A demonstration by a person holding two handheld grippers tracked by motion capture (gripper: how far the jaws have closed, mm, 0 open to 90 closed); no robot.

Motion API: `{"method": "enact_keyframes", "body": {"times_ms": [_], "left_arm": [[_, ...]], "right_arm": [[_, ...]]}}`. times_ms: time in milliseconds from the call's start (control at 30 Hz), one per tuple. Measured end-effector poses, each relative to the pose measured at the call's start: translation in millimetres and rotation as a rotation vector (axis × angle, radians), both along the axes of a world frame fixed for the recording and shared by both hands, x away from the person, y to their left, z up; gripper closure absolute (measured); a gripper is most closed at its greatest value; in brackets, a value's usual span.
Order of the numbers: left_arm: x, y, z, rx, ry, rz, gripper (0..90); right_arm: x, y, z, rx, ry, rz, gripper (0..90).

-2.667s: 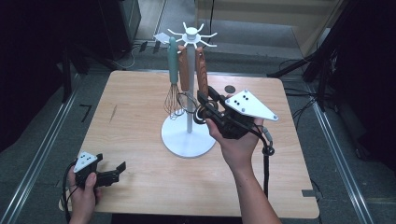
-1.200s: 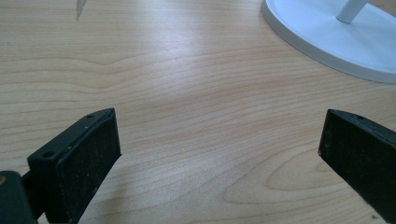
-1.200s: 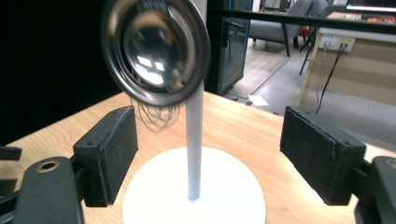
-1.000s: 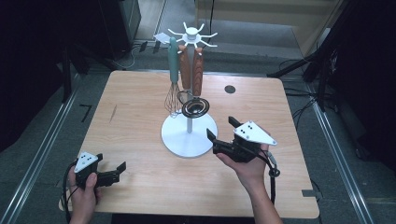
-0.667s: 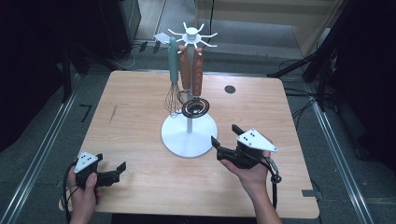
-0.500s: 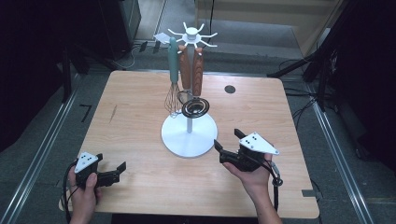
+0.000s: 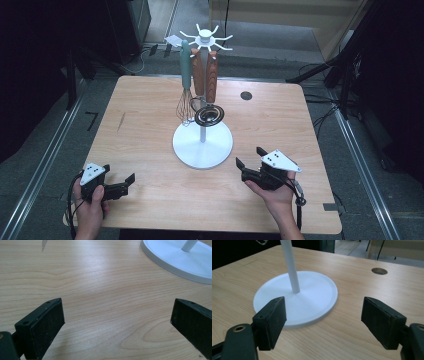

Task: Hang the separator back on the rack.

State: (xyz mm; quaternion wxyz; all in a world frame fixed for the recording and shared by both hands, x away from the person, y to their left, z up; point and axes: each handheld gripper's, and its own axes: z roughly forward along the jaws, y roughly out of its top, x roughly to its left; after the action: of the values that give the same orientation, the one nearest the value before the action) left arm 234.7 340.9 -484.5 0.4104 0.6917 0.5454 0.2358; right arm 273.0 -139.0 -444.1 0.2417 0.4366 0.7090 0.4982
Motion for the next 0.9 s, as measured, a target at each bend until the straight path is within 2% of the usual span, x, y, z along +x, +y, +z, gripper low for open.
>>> {"method": "enact_keyframes", "body": {"times_ms": [267, 400, 600, 900], "left_arm": [[0.1, 0.0, 0.0, 0.0, 0.0, -0.001, 0.0], [0.2, 0.0, -0.1, -0.001, 0.001, 0.0, 0.0], [0.2, 0.2, -0.1, -0.004, -0.001, 0.001, 0.0], [0.2, 0.2, -0.1, -0.003, 0.0, 0.0, 0.0]], "right_arm": [[0.0, -23.0, -20.4, -0.006, 0.049, -0.035, 21.2], [-2.1, -33.5, -26.0, 0.002, 0.062, -0.056, 21.3], [-7.5, -43.7, -38.4, -0.027, 0.074, -0.07, 21.3], [-14.9, -60.6, -44.8, -0.011, 0.088, -0.111, 21.7]]}}
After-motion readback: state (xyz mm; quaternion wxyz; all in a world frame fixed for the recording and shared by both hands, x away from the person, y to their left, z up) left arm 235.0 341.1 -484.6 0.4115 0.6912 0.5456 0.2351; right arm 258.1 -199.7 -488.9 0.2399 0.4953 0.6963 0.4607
